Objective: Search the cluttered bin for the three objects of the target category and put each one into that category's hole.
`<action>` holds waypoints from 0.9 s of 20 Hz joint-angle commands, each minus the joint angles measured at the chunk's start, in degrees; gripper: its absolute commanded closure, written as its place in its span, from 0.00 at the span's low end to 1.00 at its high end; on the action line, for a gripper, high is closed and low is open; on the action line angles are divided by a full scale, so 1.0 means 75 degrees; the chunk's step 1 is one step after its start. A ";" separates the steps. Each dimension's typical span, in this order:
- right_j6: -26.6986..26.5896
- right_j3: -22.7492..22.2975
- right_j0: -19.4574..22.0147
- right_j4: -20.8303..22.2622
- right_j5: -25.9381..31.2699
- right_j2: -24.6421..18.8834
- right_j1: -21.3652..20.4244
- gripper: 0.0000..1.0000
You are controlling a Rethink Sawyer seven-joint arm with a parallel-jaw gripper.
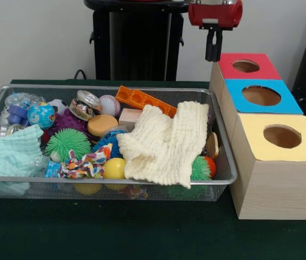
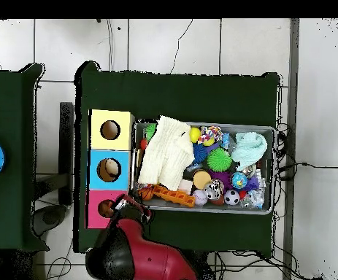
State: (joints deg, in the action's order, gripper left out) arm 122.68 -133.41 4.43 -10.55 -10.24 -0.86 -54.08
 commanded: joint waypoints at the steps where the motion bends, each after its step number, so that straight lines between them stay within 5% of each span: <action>1: 0.0355 0.1474 0.0251 0.0060 0.0910 -0.0409 0.0328 1.00; 12: 0.0057 0.2168 0.0727 0.0560 0.1119 -0.0635 0.0886 1.00; 18: -0.0001 0.2070 0.1557 0.1360 0.0894 -0.1232 0.1016 1.00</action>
State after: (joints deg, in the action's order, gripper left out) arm 122.68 -122.60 11.46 -5.49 -7.84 -3.42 -49.60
